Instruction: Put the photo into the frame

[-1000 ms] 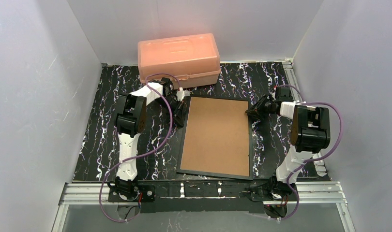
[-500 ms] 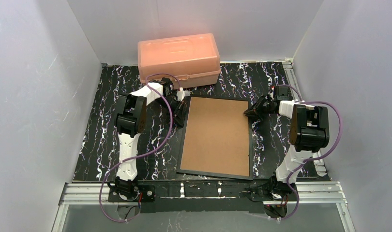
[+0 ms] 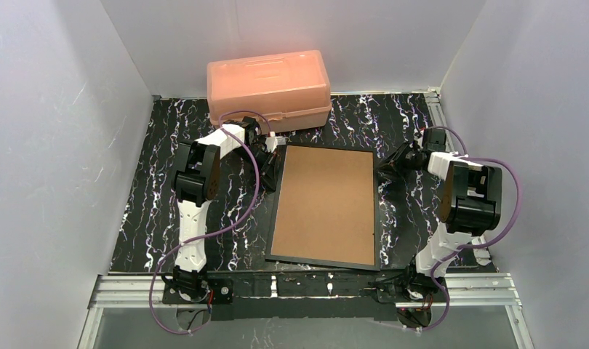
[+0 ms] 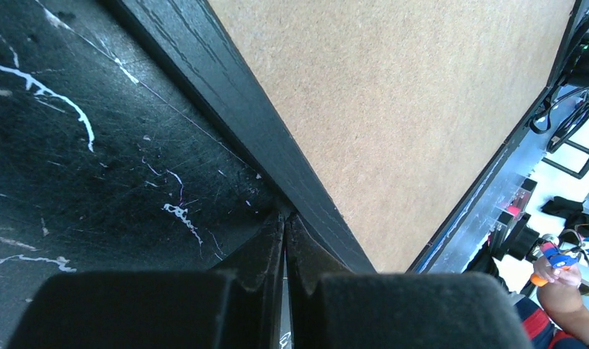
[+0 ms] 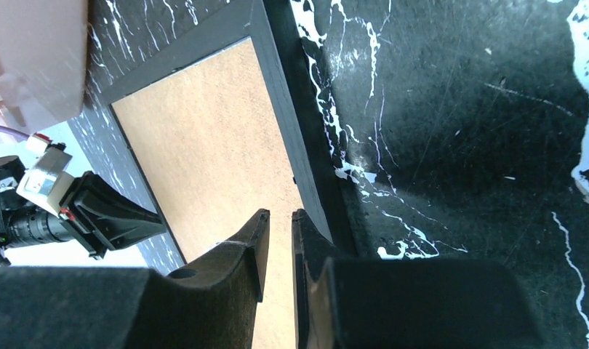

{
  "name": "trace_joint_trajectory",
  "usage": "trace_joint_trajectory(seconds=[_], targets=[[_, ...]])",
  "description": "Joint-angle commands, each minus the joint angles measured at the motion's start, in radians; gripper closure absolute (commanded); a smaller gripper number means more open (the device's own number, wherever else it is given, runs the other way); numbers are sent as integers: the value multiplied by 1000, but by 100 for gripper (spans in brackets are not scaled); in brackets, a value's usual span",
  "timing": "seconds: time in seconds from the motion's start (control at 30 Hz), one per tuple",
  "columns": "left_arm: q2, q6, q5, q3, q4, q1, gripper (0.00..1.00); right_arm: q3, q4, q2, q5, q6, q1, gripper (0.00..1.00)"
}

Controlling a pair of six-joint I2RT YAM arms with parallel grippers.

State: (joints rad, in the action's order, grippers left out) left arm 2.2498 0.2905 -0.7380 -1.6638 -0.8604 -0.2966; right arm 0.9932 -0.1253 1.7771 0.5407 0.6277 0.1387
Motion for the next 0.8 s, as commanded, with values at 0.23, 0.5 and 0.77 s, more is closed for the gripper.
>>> trace_joint_trajectory(seconds=[0.23, 0.5, 0.77], targets=[[-51, 59, -3, 21, -18, -4, 100, -8, 0, 50, -30, -18, -47, 74], [-58, 62, -7, 27, -19, -5, 100, 19, 7, 92, -36, -8, -101, 74], [-134, 153, 13, -5, -134, 6, 86, 176, -38, 5, -71, -19, -106, 57]])
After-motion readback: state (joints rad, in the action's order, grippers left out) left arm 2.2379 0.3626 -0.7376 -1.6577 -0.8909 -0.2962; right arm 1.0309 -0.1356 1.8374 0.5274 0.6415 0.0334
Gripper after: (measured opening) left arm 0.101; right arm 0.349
